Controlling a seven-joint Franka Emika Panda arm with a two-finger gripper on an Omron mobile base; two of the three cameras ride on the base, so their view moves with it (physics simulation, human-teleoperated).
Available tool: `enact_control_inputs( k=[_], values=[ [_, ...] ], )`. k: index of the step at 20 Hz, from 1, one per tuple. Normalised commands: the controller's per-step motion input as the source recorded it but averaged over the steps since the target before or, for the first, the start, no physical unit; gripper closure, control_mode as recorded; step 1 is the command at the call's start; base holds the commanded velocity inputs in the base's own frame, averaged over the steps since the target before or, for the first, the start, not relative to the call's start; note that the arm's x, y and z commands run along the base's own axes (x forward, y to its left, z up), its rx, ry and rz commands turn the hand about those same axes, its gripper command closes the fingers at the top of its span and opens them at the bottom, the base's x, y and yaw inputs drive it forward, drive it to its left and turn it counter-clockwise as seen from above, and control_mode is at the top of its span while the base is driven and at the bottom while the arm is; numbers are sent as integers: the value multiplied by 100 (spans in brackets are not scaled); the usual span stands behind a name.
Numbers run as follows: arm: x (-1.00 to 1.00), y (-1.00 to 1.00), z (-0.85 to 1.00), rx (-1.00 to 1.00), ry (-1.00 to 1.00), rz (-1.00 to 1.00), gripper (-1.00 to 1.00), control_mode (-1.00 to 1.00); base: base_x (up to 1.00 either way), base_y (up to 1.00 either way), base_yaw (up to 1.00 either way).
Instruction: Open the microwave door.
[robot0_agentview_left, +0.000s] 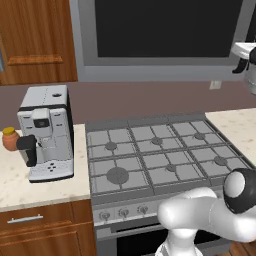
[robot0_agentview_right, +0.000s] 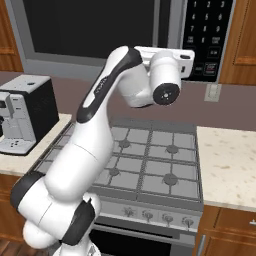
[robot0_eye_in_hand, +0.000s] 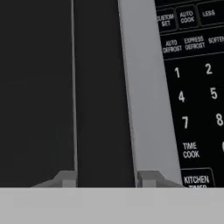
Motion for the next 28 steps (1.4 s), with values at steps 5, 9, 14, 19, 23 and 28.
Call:
enact_control_inputs(
  k=[5,9,14,19,23,28],
  values=[
    [-100,0,43,0,-4,4,100,-100,0,0,0],
    [-100,7,53,0,-1,0,100,-100,0,0,0],
    [-100,18,53,0,0,0,100,-100,0,0,0],
    [-100,33,64,-4,0,0,-100,-100,0,0,0],
    [-52,5,28,-1,-2,-3,-100,-100,0,0,0],
    [-31,-14,0,0,0,-1,-100,-100,0,0,0]
  ],
)
